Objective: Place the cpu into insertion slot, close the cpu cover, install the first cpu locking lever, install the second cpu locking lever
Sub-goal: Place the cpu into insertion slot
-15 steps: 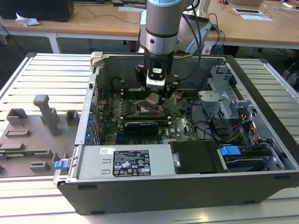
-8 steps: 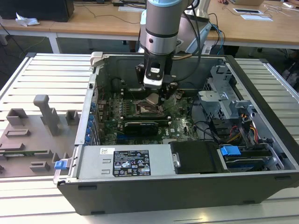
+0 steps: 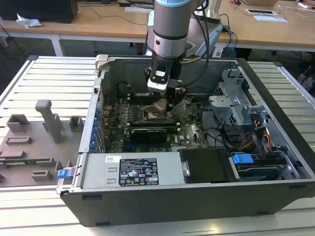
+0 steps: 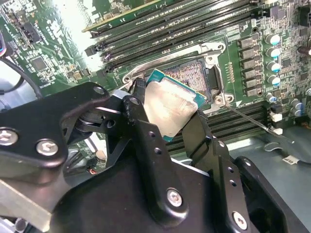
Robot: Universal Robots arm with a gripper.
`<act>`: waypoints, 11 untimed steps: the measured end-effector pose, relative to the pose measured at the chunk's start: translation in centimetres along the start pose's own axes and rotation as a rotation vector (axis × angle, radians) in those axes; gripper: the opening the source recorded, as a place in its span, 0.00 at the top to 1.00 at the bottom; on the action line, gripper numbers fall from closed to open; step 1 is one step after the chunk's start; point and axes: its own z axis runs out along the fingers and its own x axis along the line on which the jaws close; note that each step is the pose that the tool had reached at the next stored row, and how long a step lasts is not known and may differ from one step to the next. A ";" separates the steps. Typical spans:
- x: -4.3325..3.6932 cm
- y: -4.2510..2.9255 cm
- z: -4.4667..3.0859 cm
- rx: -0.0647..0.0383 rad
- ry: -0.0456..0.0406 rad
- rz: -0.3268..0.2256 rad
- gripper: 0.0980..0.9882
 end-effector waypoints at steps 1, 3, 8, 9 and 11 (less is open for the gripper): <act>0.00 0.00 0.01 0.000 -0.0011 0.023 0.50; 0.00 0.00 0.01 0.001 -0.0019 0.039 0.50; 0.00 0.00 0.02 0.002 -0.0041 0.093 0.50; 0.00 0.00 0.03 0.002 -0.0048 0.113 0.50; 0.00 0.00 0.03 0.002 -0.0056 0.147 0.50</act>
